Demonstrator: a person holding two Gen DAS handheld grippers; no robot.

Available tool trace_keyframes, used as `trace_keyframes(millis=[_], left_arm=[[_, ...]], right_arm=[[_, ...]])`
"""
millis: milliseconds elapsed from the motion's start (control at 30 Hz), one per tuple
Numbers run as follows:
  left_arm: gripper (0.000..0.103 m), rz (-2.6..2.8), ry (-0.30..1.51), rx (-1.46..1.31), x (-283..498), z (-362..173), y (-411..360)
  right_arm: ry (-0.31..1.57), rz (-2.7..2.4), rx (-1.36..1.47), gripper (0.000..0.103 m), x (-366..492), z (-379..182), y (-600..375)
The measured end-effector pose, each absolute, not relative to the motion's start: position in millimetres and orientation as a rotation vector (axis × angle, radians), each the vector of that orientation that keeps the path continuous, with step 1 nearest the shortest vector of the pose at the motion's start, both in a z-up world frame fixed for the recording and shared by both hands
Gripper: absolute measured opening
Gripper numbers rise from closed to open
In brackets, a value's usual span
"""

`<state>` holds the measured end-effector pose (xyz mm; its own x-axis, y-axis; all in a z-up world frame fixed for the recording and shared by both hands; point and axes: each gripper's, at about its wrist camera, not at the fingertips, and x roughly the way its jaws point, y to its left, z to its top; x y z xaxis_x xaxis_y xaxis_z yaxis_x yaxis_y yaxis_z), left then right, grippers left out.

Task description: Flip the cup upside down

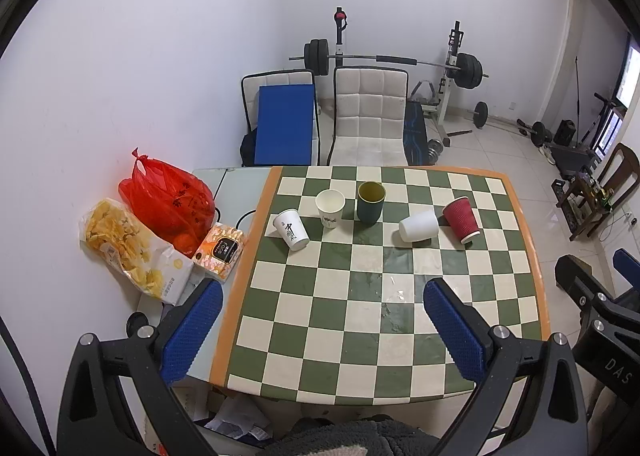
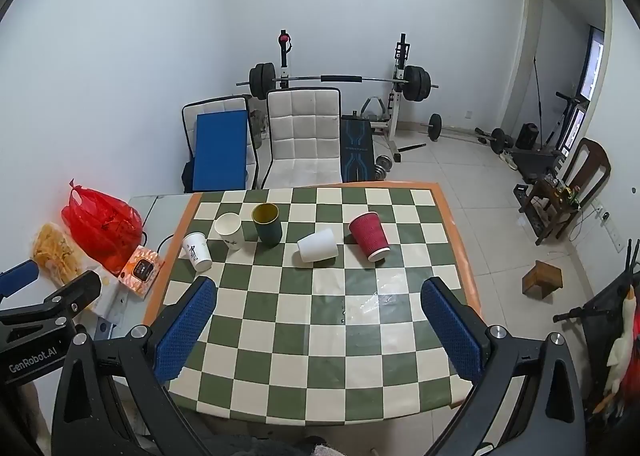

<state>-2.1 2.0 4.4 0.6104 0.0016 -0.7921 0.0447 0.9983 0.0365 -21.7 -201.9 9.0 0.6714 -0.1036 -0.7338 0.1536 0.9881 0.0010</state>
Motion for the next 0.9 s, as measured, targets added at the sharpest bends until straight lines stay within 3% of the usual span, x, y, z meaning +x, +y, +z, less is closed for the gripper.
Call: trace_keyframes(millis=[900], left_arm=[[0.103,-0.023,0.902,0.059,2,17,2]], right_arm=[[0.823,-0.143,0.069,0.103,-19,19,-203]])
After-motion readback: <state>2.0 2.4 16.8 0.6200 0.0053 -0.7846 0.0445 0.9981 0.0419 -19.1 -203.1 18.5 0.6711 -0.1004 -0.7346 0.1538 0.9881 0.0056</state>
